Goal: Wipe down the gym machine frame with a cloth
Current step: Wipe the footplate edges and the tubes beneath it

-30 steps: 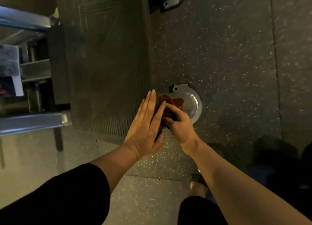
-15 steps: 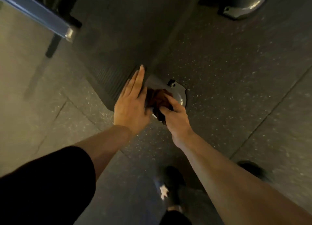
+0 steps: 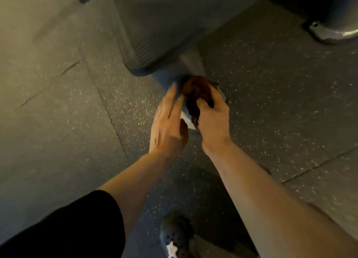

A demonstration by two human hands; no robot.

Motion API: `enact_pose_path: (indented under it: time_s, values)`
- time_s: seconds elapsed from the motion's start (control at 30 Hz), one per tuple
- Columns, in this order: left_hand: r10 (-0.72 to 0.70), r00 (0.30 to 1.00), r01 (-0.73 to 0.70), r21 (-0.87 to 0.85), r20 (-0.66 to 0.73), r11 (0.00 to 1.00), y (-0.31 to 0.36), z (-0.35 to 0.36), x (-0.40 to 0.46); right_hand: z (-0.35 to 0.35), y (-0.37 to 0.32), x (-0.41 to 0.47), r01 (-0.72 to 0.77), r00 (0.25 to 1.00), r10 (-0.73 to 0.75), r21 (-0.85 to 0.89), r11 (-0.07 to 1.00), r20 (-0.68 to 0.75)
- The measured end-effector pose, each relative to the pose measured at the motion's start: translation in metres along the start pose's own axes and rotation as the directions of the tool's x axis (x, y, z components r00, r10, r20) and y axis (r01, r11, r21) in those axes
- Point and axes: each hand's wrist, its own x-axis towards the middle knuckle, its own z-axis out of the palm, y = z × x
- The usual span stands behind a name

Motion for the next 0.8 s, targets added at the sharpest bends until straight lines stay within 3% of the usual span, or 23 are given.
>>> enact_pose_path:
  time_s: [0.07, 0.13, 0.23, 0.33, 0.5, 0.6, 0.67, 0.8]
  values:
    - [-0.237, 0.971, 0.233, -0.093, -0.030, 0.968, 0.009, 0.015, 0.008, -0.006, 0.009, 0.007, 0.062, 0.997, -0.060, -0.041, 0.997, 0.040]
    - [-0.367, 0.926, 0.347, -0.181, -0.092, 0.920, 0.018, 0.029, 0.024, -0.012, 0.019, 0.019, 0.187, 0.982, -0.182, -0.108, 0.976, 0.057]
    - [-0.315, 0.894, 0.259, -0.208, -0.318, 0.943, 0.014, 0.046, 0.043, -0.008, 0.024, 0.040, 0.461, 0.886, -0.455, -0.244, 0.853, 0.085]
    - [-0.284, 0.826, 0.213, -0.196, -0.488, 0.957, -0.003, 0.062, 0.057, 0.010, 0.019, 0.069, 0.720, 0.688, -0.700, -0.291, 0.629, 0.190]
    - [-0.037, 0.760, 0.005, -0.050, -0.649, 0.999, -0.046, 0.087, 0.078, 0.022, 0.037, 0.120, 0.902, 0.356, -0.896, -0.348, 0.254, 0.267]
    - [0.037, 0.693, -0.042, 0.011, -0.720, 0.999, -0.052, 0.107, 0.086, 0.007, 0.072, 0.141, 0.941, 0.232, -0.939, -0.304, 0.150, 0.255]
    - [0.079, 0.700, -0.070, 0.041, -0.710, 0.997, -0.053, 0.113, 0.087, -0.003, 0.091, 0.149, 0.939, 0.232, -0.937, -0.310, 0.147, 0.259]
    - [0.085, 0.706, -0.063, 0.058, -0.703, 0.996, -0.051, 0.108, 0.075, -0.007, 0.088, 0.140, 0.901, 0.322, -0.900, -0.388, 0.196, 0.295]
